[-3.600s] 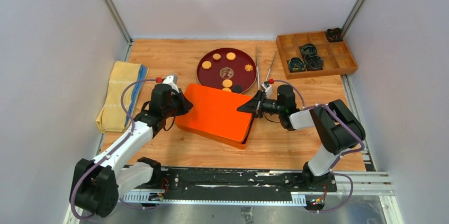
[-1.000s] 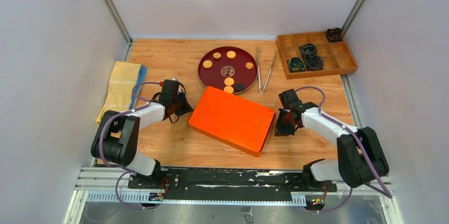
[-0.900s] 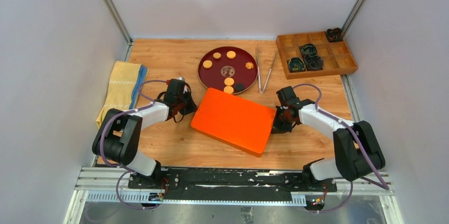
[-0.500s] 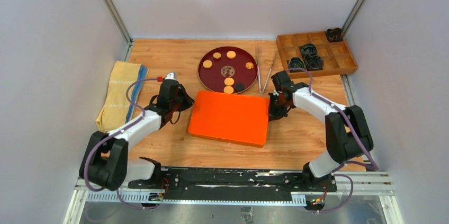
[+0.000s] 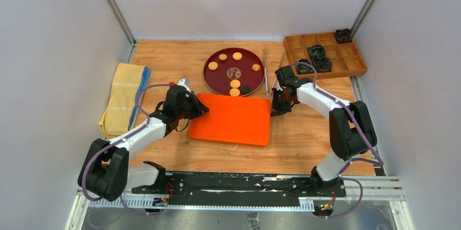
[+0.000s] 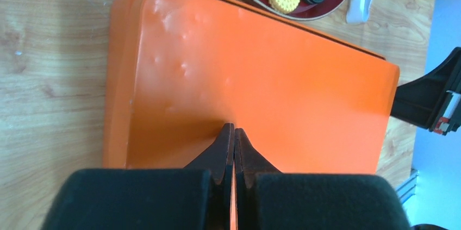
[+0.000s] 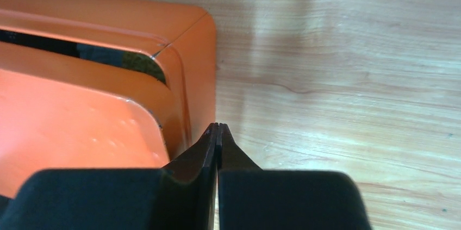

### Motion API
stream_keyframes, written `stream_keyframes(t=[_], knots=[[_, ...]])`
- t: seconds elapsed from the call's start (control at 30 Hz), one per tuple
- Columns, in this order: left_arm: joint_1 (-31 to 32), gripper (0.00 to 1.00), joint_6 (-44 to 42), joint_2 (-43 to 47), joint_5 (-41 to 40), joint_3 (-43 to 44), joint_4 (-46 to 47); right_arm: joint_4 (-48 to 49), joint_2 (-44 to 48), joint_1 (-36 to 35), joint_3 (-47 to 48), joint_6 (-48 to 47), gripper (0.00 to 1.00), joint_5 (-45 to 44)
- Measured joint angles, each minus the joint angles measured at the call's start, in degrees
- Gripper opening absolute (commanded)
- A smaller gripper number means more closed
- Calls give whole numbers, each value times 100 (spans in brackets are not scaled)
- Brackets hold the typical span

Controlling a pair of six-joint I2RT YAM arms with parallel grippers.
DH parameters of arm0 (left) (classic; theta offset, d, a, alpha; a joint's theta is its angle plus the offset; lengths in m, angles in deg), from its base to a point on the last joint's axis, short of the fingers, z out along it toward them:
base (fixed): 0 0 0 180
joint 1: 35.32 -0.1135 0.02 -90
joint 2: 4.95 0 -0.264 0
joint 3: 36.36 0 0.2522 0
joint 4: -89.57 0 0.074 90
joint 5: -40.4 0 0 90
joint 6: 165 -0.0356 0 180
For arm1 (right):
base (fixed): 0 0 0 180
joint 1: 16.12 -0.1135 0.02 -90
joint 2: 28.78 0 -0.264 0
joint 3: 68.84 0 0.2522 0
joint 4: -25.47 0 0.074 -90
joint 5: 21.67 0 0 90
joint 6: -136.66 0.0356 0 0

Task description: Pack the cookies

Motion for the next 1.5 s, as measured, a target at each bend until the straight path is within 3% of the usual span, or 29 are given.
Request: stream_keyframes(t=[0.2,0.43,0.7,0.9,1.17,1.5], knots=[[0,0,-210,831,-317,90,-922,-109,234,-2,20,63,0,-723],[0,0,-439,1731,-756,704,-1814,-319,1545,-315,232,-122,0,-1521],[63,0,-614,2304,-831,1115,-3364,-509,1596,-1141,778,-597,0,-1241],[315,0,-669,2881,-1272,1305,-4393,-619,1423,-2555,785,-850,0,-826],[315,0,-741,2938,-1930,2011,-4546,-603,1045,-4118,619,-1255,0,-564],[315,0,-866,2774,-2028,1945,-4218,-640,-157,-4927,673,-1681,0,-634]])
